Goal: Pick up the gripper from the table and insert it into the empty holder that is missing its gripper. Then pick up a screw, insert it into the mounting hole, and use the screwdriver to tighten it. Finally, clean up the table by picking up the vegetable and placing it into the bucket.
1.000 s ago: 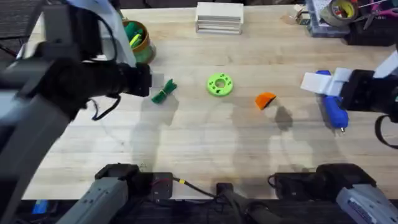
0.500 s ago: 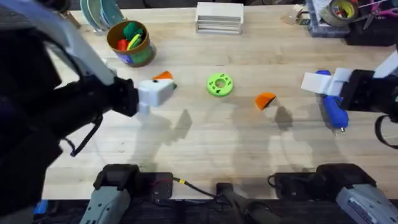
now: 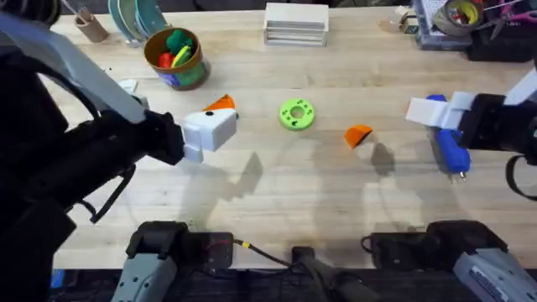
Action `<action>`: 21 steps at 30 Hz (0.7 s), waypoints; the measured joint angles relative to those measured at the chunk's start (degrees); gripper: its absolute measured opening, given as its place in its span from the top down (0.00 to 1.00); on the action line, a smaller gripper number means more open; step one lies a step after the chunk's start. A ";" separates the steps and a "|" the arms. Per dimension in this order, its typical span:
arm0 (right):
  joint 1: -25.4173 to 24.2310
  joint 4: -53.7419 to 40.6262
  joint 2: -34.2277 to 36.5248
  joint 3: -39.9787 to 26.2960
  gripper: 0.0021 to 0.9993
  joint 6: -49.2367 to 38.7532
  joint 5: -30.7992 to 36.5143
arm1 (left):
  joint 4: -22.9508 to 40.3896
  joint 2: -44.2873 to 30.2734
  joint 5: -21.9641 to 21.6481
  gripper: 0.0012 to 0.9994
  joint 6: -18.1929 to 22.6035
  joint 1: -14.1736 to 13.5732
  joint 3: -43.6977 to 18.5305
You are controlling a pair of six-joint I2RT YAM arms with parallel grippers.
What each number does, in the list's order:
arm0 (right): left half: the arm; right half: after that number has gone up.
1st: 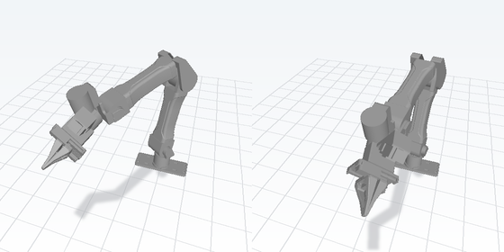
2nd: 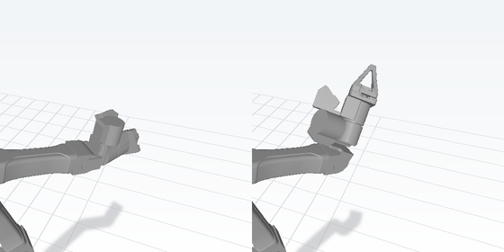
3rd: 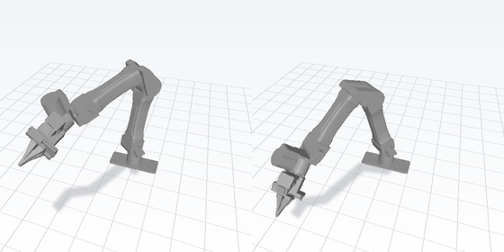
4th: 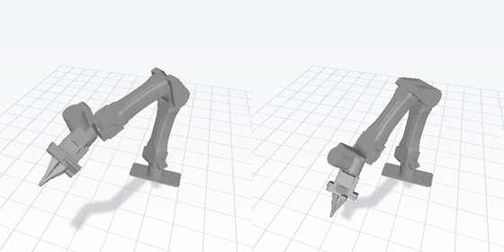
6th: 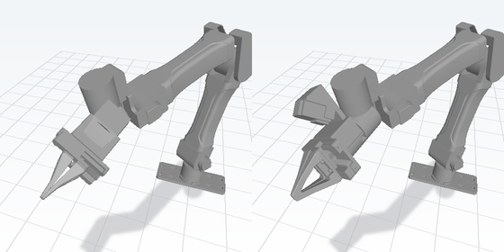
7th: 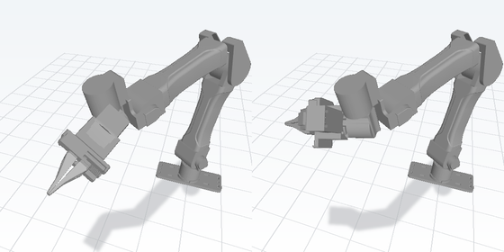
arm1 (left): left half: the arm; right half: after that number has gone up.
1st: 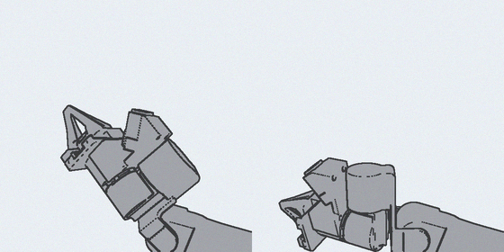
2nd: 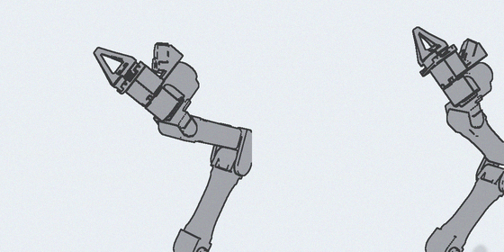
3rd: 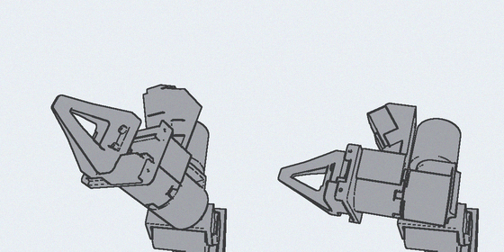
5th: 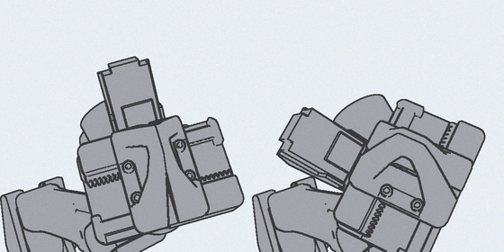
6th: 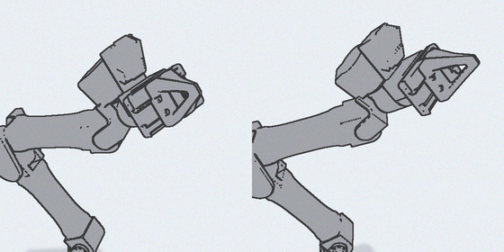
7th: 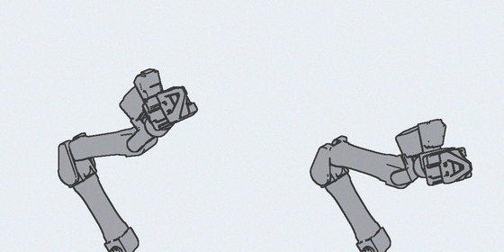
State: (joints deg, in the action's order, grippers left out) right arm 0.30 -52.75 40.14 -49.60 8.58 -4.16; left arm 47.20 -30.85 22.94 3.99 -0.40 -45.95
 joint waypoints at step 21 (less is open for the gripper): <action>0.00 0.00 -0.01 0.00 0.07 0.00 0.00 | -9.42 0.00 5.15 0.01 -0.38 0.00 0.00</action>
State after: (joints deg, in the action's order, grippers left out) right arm 0.30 -52.75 40.13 -49.60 8.58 -4.16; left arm 37.78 -30.85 28.09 3.62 -0.40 -45.95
